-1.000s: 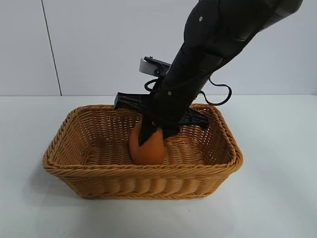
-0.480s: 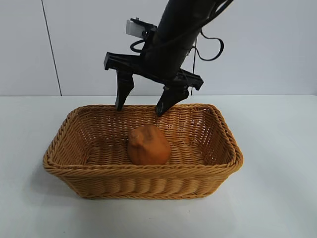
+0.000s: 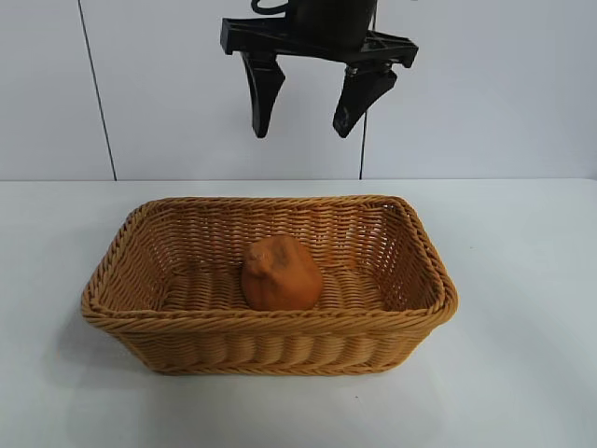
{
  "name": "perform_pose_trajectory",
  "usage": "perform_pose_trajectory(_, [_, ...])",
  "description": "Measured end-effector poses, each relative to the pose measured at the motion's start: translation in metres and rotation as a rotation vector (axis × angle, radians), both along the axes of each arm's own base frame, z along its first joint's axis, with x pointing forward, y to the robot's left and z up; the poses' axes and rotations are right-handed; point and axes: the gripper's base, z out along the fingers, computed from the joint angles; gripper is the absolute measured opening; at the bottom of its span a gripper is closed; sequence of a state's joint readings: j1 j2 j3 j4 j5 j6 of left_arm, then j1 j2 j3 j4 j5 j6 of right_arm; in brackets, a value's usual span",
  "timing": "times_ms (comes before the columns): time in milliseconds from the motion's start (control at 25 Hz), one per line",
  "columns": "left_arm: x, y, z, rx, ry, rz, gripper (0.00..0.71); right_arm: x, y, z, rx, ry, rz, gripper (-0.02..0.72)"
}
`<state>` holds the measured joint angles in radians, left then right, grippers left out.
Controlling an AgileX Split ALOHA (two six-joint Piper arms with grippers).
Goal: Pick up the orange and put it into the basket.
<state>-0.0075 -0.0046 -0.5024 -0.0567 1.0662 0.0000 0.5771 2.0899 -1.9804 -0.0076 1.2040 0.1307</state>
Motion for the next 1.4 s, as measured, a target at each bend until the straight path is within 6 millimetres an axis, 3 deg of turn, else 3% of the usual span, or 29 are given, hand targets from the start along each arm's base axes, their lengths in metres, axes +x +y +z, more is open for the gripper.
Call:
perform_pose_trajectory(240, [0.0,0.0,0.0,0.0,0.0,0.0,0.673,0.033,-0.061,0.001,-0.035,-0.018,-0.144,0.568])
perform_pose_trajectory(440, [0.0,0.0,0.0,0.0,0.0,0.0,0.673,0.061,-0.144,0.001,-0.043,-0.016,-0.335,0.568])
perform_pose_trajectory(600, [0.0,0.0,0.0,0.0,0.0,0.0,0.673,0.071,-0.208,0.001,-0.048,-0.015,-0.473,0.568])
perform_pose_trajectory(720, [0.0,0.0,0.0,0.0,0.0,0.0,0.673,0.073,-0.24,0.001,-0.033,-0.008,-0.543,0.568])
perform_pose_trajectory(840, [0.0,0.0,0.0,0.0,0.0,0.0,0.673,0.073,-0.254,0.001,-0.011,-0.001,-0.569,0.568])
perform_pose_trajectory(1080, [0.0,0.0,0.0,0.0,0.0,0.0,0.673,0.064,-0.249,0.006,0.002,0.008,-0.537,0.568])
perform_pose_trajectory(1240, [0.0,0.0,0.0,0.0,0.0,0.0,0.673,0.034,-0.246,0.005,-0.016,0.063,-0.504,0.568])
perform_pose_trajectory(1400, [0.0,0.0,0.0,0.0,0.0,0.0,0.673,-0.011,-0.245,0.002,-0.032,0.141,-0.474,0.568])
